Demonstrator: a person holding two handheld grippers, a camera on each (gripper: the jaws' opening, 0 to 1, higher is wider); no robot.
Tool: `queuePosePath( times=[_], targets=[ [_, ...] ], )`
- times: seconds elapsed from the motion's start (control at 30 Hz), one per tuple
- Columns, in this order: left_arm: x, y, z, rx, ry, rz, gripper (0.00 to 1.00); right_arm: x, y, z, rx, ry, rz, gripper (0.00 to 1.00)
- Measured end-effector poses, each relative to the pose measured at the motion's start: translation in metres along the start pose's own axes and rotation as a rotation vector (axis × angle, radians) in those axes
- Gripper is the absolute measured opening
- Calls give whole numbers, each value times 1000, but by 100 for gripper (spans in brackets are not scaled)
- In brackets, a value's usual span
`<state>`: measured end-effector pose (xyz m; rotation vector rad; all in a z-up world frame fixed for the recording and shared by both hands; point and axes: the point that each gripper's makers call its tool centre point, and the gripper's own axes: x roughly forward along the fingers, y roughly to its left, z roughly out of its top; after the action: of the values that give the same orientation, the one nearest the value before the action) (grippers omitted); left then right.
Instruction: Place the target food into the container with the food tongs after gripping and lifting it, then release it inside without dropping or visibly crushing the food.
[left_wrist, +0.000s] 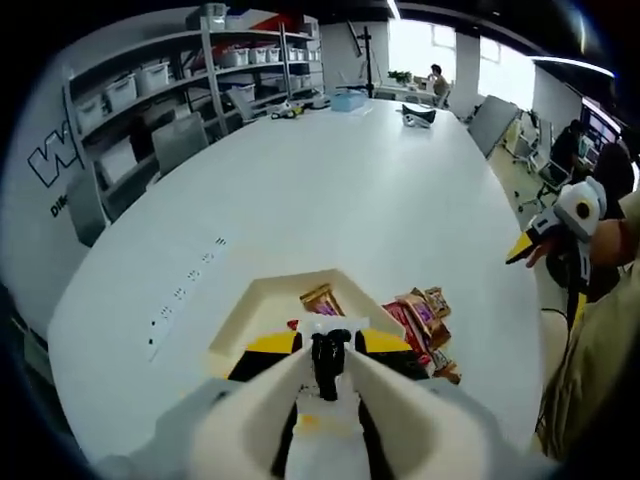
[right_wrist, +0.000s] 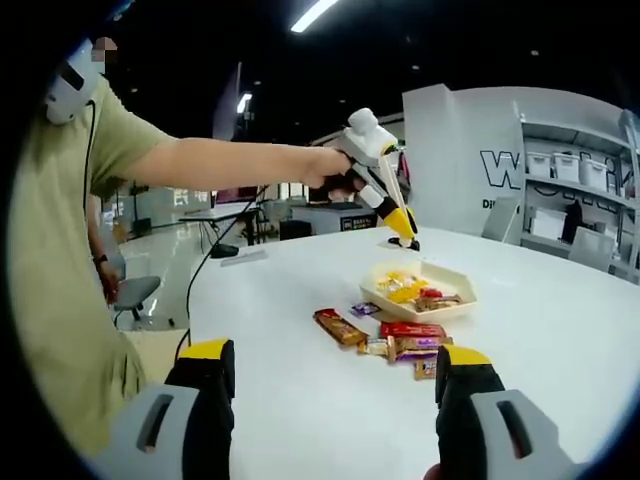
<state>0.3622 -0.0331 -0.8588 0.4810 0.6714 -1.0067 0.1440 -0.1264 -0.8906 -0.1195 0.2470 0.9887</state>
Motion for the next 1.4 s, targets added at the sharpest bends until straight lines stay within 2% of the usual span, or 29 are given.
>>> queuePosePath(
  times=[0.27,0.7,1.2,1.4],
  targets=[
    [13,19,11,14,6,34,20,2,0,0,-1,6,8,82],
    [26,37,21,-5,1,61,20,2,-3,-2,-1,14,4,82],
    [34,49,29,-16,12,90,20,-4,-7,0,-2,8,-5,81],
    [37,53,27,-8,28,106,21,-7,-7,0,-2,8,-11,81]
  ],
)
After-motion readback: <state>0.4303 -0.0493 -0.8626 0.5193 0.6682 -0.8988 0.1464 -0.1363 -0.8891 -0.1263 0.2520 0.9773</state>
